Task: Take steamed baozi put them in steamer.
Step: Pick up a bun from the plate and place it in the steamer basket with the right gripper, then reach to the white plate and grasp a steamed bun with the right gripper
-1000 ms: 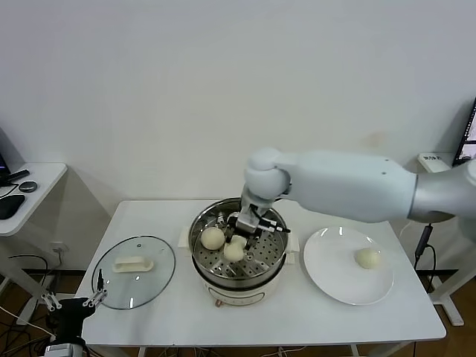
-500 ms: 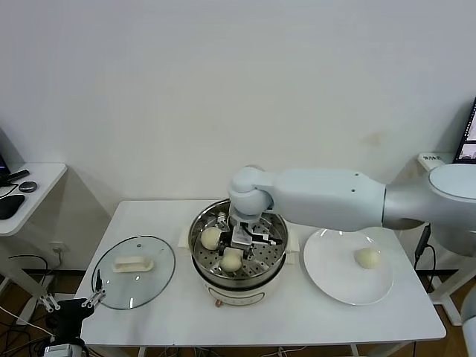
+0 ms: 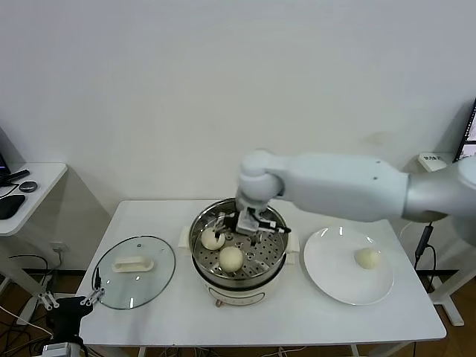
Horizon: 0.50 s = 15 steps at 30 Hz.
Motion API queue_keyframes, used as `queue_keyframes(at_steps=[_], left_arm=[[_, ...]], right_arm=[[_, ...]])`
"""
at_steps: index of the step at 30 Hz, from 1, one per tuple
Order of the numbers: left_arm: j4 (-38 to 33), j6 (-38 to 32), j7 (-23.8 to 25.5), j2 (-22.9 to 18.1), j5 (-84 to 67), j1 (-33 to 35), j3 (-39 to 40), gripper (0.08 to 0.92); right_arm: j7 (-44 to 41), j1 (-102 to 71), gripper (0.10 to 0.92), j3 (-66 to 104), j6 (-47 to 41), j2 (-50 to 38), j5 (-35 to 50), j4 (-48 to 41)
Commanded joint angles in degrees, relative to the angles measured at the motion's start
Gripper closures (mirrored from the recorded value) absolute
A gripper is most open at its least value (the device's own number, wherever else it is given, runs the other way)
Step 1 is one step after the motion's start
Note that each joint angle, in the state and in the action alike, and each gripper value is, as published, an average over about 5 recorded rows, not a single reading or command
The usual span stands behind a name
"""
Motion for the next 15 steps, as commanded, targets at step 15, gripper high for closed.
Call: queue_keyframes(at_steps=[15], left_arm=[[0.1,0.3,0.4,1.1,0.9,-0.7,2.9,0.177]], right_arm=[[-0.2,-9.1,0.203,8.5,-35.7,-42.5,4.8,5.1]])
